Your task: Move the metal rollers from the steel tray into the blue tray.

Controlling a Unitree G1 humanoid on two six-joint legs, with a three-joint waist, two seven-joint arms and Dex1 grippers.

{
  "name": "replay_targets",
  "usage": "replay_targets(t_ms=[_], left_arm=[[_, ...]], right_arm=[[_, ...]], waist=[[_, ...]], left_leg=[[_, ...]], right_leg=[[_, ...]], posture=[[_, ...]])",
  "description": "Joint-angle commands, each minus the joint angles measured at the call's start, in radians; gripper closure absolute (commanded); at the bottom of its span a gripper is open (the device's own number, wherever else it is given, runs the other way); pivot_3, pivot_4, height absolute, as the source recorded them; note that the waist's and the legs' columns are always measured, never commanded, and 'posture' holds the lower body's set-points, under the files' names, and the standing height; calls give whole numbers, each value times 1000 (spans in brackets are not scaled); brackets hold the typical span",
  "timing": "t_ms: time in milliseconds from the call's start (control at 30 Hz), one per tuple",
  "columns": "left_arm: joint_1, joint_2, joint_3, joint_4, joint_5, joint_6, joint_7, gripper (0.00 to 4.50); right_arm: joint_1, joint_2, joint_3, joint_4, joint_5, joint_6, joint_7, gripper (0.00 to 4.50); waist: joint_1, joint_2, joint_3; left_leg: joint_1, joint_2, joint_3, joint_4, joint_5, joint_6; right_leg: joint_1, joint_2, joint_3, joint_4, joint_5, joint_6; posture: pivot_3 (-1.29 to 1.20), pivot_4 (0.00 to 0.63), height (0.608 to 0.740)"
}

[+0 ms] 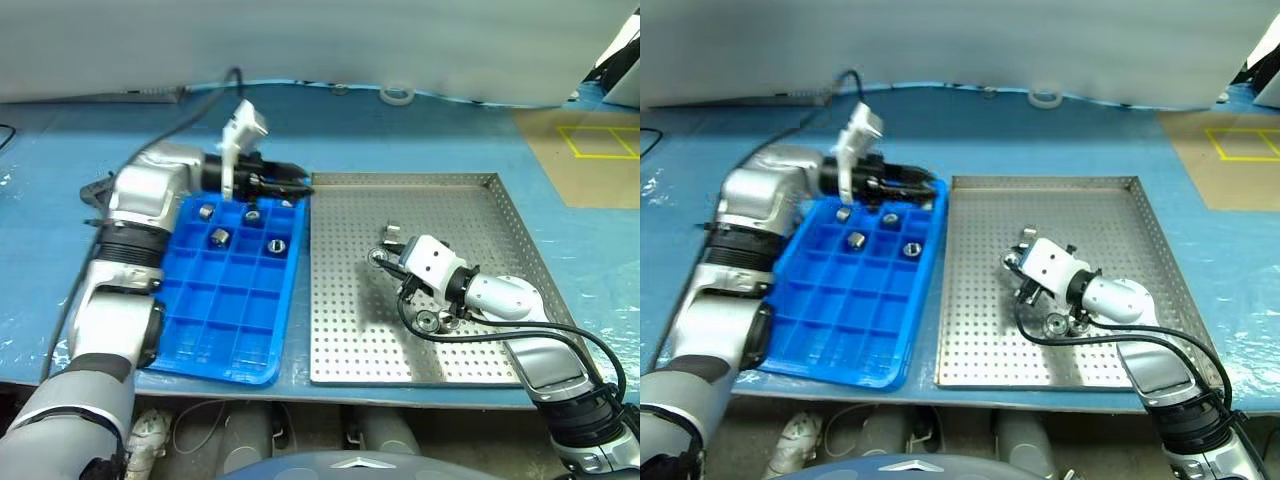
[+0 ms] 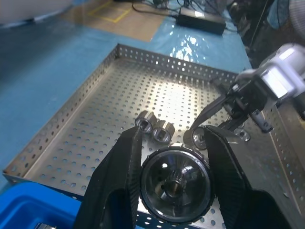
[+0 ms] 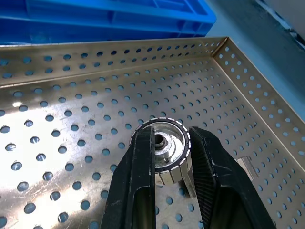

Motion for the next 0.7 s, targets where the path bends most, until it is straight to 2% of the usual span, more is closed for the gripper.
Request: replay_targets(t_ms=[33, 200, 333, 500, 700], left_arm=[[71, 54, 79, -104, -80, 89, 49, 2755], [312, 119, 161, -194, -50, -54, 148, 2755], [490, 124, 224, -225, -38, -183, 228, 2755], [598, 105, 284, -230, -36, -246, 360, 2755], [681, 90, 255, -250, -3, -253, 470, 2755]], right_arm=[[-12, 9, 14, -23, 0, -25, 5, 3810], [-63, 48, 40, 35, -12, -48, -8, 3810], [-101, 65, 58, 117, -24, -101, -3, 3810], [-151, 68, 79, 191, -21, -159, 37, 3810], [-186, 71, 85, 248, -32, -200, 52, 3810]], waist=[[0, 1, 0], [-1, 1, 0], [14, -1, 1], [47, -2, 1], [66, -2, 1]], left_leg=[[0, 0, 0, 0, 0, 0], [1, 0, 0, 0, 1, -1], [0, 0, 0, -1, 2, -3], [0, 0, 0, -1, 2, -3], [2, 0, 0, -1, 2, -4]], right_leg=[[0, 0, 0, 0, 0, 0], [0, 1, 0, 1, 0, 0], [-1, 1, 0, 1, 0, 0], [0, 1, 0, 1, 0, 0], [1, 1, 1, 2, 0, 0]], posture=[[-233, 150, 740], [-179, 150, 740], [-145, 150, 740], [-53, 150, 740], [-34, 150, 740]])
